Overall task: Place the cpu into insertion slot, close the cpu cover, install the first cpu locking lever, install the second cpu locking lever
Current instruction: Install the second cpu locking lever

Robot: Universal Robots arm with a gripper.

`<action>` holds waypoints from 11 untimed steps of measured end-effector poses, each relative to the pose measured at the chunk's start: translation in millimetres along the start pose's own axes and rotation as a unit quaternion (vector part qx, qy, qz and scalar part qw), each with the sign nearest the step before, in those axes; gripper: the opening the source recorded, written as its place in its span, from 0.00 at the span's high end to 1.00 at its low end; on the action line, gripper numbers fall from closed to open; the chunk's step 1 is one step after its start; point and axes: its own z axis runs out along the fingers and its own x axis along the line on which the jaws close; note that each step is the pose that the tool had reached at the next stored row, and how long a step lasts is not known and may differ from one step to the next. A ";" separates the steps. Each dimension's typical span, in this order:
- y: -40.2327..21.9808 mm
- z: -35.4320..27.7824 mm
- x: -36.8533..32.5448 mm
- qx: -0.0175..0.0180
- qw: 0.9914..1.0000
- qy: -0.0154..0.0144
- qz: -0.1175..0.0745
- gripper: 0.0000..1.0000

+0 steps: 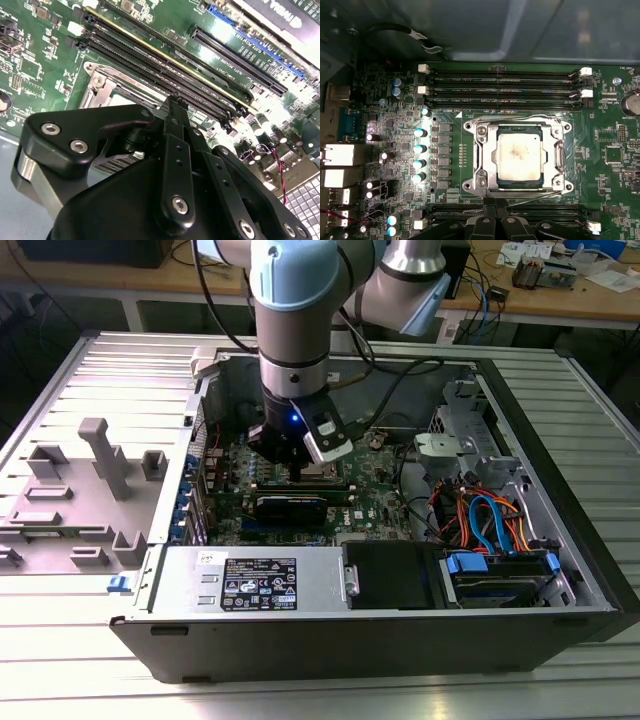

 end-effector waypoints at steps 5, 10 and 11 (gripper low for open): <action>-0.9 0.9 0.2 -0.007 1.000 0.000 0.000 0.89; -0.7 -8.0 0.1 -0.007 1.000 0.000 0.000 0.89; -0.8 -9.1 0.0 -0.007 1.000 0.000 0.000 0.89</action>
